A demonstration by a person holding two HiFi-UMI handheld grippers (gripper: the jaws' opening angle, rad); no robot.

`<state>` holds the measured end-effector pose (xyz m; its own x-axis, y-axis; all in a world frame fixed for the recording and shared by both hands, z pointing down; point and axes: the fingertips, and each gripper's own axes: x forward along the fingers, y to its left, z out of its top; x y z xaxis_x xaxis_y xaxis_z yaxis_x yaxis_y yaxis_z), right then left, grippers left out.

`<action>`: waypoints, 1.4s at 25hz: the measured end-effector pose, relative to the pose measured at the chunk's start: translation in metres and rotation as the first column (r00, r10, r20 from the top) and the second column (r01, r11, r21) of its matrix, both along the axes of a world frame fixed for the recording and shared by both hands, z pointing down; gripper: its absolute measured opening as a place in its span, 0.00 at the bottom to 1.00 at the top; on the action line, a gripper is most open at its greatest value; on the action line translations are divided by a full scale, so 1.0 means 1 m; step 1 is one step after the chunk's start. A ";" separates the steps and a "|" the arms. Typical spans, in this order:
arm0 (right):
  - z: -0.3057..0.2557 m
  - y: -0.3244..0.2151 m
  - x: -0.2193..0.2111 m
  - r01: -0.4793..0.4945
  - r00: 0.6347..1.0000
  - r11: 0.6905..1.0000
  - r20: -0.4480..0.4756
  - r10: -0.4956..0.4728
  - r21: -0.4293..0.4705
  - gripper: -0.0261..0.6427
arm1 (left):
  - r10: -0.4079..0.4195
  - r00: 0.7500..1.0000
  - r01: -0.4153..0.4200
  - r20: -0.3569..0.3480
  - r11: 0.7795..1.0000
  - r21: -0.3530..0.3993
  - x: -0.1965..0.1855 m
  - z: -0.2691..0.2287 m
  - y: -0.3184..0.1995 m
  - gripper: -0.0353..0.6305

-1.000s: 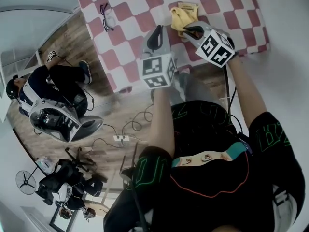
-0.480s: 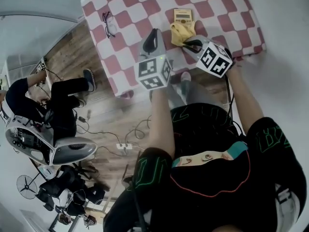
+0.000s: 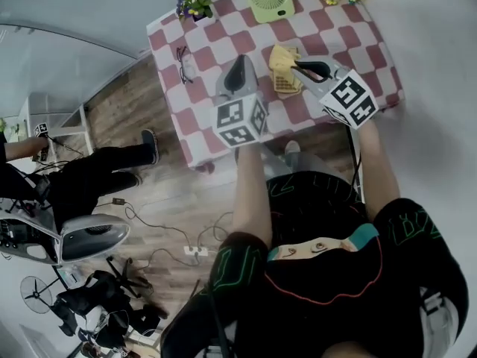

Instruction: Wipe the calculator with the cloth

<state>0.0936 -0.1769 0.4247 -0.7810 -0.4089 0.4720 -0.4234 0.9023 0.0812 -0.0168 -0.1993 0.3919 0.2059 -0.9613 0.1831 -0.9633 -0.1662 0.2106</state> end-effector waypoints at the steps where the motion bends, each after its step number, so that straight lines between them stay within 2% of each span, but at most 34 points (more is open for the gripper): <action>1: -0.013 -0.011 0.003 -0.040 0.998 0.999 0.044 0.039 0.015 0.09 | 0.001 1.000 -0.001 -0.001 1.000 0.011 0.001 -0.008 -0.004 0.07; 5: -0.060 -0.048 0.023 -0.189 0.966 0.980 0.187 0.176 0.055 0.09 | -0.002 1.000 0.001 0.012 0.996 0.089 0.004 -0.049 -0.019 0.07; 8: -0.090 -0.066 0.045 -0.296 0.922 0.953 0.280 0.269 0.061 0.09 | 0.001 1.000 -0.005 0.025 0.989 0.148 0.008 -0.078 -0.029 0.07; 14: -0.127 -0.096 0.098 -0.508 0.805 0.860 0.381 0.454 0.047 0.09 | 0.012 1.000 -0.016 0.018 0.970 0.242 0.013 -0.133 -0.046 0.07; 18: -0.146 -0.107 0.126 -0.579 0.738 0.815 0.440 0.511 0.025 0.09 | 0.010 0.999 -0.020 0.032 0.952 0.304 0.017 -0.167 -0.055 0.07; 22: -0.165 -0.113 0.139 -0.597 0.720 0.801 0.474 0.507 0.050 0.09 | 0.031 0.999 -0.043 0.041 0.948 0.315 0.029 -0.172 -0.065 0.07; 35: -0.177 -0.127 0.159 -0.618 0.706 0.782 0.489 0.512 0.074 0.09 | 0.032 0.999 -0.044 0.042 0.947 0.319 0.036 -0.174 -0.081 0.07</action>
